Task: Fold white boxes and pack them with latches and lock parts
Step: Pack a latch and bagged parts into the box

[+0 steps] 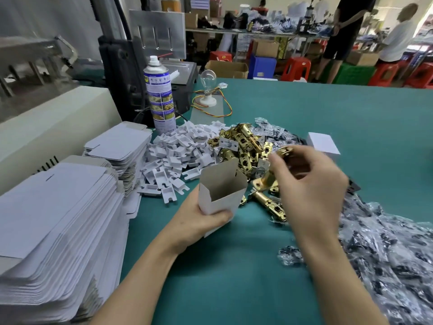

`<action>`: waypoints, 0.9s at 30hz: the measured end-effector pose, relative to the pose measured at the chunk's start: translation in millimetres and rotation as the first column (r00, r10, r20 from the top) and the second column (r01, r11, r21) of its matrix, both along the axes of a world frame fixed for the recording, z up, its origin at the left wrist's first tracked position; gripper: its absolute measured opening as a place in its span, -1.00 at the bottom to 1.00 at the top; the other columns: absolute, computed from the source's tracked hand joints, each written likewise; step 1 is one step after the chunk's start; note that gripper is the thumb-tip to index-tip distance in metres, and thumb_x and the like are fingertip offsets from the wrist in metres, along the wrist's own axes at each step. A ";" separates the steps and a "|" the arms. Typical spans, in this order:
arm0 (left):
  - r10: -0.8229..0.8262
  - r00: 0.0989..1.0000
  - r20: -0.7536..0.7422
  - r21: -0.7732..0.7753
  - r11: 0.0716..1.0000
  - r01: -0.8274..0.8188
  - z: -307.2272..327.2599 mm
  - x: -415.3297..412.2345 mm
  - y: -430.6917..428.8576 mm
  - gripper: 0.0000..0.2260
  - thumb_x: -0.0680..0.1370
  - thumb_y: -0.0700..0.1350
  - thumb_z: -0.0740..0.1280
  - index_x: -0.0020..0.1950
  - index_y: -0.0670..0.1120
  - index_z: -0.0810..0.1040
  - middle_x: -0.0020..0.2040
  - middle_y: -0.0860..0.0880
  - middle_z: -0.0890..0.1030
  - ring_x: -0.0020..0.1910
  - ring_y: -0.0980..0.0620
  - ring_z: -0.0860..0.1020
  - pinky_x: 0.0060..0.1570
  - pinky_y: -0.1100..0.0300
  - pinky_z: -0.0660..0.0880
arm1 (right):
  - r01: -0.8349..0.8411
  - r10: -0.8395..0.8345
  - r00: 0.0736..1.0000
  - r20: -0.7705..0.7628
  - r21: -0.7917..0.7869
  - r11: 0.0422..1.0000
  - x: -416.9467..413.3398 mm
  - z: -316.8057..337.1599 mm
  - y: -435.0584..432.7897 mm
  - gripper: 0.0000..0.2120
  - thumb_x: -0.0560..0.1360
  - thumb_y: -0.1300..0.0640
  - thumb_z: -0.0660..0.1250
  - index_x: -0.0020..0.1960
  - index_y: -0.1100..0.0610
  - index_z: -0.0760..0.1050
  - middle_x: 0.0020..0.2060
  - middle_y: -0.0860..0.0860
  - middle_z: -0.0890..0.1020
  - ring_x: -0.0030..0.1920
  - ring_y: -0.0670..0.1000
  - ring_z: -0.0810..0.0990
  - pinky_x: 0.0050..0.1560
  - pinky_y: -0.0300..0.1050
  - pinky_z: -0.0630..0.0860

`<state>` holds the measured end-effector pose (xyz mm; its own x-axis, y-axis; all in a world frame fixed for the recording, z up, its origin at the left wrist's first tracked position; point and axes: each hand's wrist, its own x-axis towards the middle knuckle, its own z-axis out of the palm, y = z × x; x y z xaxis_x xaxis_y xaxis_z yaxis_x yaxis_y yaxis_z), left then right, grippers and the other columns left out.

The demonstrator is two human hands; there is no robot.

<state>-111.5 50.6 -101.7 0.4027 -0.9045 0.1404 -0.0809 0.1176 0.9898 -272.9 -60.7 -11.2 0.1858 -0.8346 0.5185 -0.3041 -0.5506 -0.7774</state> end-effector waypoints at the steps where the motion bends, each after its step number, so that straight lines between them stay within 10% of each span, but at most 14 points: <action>1: -0.012 1.000 -0.007 0.011 1.000 0.012 0.7 0.9 1.4 -0.49 0.41 -0.15 0.52 0.33 0.05 0.52 0.10 0.19 0.69 0.11 0.21 0.63 0.12 0.31 0.55 | 0.002 -0.001 0.998 0.059 -0.016 1.000 -2.3 8.8 4.3 -0.83 0.51 -0.04 0.52 0.01 0.03 0.69 -0.18 -0.09 0.70 -0.15 -0.03 0.68 -0.01 0.08 0.63; 14: -0.174 0.983 -0.054 0.057 0.983 0.177 5.5 -9.0 0.1 -0.55 0.50 -0.23 0.51 0.36 0.02 0.59 0.25 -0.10 0.68 0.23 0.02 0.61 0.28 0.10 0.54 | -0.217 0.184 0.962 0.200 0.157 0.964 15.0 7.9 39.1 -0.86 0.43 -0.03 0.58 -0.16 -0.05 0.63 -0.33 -0.21 0.68 -0.34 -0.20 0.59 -0.25 -0.40 0.45; 20: -0.225 0.973 -0.058 0.018 0.974 0.226 4.0 -8.6 -1.1 -0.59 0.59 -0.32 0.45 0.41 -0.03 0.58 0.33 -0.10 0.67 0.37 -0.10 0.60 0.39 -0.03 0.53 | -0.107 0.107 0.989 -0.101 0.005 0.994 21.2 -10.2 48.7 -0.77 0.43 -0.07 0.55 0.03 -0.07 0.62 -0.20 -0.12 0.65 -0.11 -0.04 0.62 0.00 -0.01 0.57; 27: -0.261 0.962 -0.082 -0.011 0.965 0.261 13.9 -11.6 -0.5 -0.62 0.62 -0.18 0.46 0.40 0.10 0.59 0.28 0.10 0.69 0.30 0.12 0.63 0.18 0.34 0.53 | -0.066 0.000 0.965 -0.261 -0.242 0.968 25.6 -9.7 65.5 -0.75 0.39 -0.08 0.58 -0.08 -0.04 0.56 -0.27 -0.17 0.60 -0.13 0.03 0.51 -0.04 -0.01 0.36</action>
